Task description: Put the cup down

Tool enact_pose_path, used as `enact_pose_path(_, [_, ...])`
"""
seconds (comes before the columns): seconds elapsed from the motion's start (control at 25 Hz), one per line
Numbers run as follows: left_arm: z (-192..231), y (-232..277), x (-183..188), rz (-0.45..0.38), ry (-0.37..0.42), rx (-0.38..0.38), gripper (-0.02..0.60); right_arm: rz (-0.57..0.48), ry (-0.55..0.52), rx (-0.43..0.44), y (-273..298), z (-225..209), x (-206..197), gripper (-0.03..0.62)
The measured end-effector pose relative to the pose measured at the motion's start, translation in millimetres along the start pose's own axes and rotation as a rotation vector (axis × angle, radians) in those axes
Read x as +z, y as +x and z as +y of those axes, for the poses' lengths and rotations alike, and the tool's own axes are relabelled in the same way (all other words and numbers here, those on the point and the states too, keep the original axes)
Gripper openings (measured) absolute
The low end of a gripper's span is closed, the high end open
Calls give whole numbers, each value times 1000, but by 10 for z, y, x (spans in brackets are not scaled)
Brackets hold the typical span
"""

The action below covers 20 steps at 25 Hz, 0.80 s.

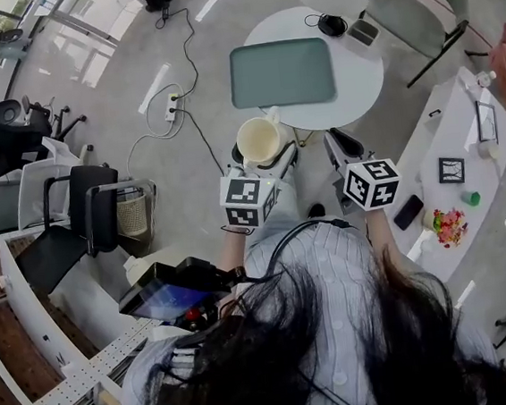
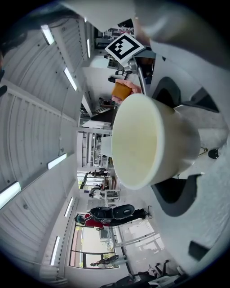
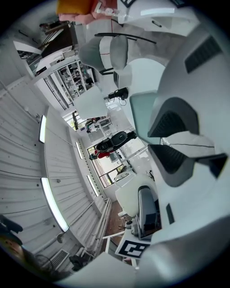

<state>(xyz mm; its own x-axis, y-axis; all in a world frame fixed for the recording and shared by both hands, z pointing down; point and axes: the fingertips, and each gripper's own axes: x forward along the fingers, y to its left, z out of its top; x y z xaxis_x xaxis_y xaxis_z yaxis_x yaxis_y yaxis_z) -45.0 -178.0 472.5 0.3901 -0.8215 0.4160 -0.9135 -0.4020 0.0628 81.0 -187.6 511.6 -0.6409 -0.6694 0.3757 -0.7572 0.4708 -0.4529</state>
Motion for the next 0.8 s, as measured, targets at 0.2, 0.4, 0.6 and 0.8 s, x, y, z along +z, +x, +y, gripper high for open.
enact_pose_path(0.2, [236,334,102,20,50,-50,451,1,25,-41,312,-159,191,66])
enact_pose_path(0.4, [565,668,137,45,47,-90,451,5,48,-80,642,-256,363,66])
enact_pose_path(0.6, [764,1063,183,51,73,-147,451,15,68,-129,883,-375,478,66])
enact_pose_path(0.8, [879,1497,148,74,121,-229,451,10,92,-181,1038,-466,607,66])
